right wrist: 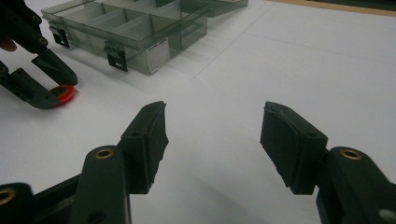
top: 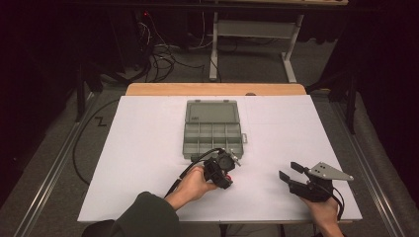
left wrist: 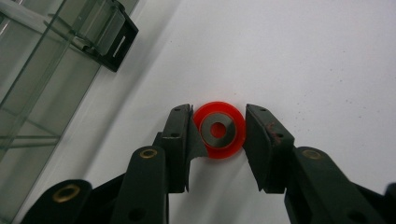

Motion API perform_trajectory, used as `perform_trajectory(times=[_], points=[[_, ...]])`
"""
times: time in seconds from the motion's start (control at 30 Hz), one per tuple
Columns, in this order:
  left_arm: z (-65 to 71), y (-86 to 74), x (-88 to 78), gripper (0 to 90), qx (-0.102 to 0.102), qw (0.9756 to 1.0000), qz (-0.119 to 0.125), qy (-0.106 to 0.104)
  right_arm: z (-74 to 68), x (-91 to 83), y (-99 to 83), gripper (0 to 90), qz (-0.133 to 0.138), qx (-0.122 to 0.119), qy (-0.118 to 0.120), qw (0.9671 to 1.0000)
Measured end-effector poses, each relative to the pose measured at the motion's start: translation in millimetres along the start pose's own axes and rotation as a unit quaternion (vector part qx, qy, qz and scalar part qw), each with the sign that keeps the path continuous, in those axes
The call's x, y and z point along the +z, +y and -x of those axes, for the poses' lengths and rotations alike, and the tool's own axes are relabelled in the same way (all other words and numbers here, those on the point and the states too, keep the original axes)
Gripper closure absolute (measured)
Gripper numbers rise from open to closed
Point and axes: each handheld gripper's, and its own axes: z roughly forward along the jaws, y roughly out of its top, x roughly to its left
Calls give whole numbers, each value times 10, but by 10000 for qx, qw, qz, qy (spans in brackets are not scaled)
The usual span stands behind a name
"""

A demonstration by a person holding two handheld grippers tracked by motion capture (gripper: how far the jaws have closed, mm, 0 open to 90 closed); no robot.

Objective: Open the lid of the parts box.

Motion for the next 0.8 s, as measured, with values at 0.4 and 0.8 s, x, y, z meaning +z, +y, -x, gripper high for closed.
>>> perform_trajectory(times=[0.4,0.8], points=[[-55,-28,-113,621,-142,9997,213,8,-7,-7,9,426,48,6,-23,10000],[-129,-45,-183,621,-434,9984,365,60,-9,2,13,426,53,-42,-15,10000]])
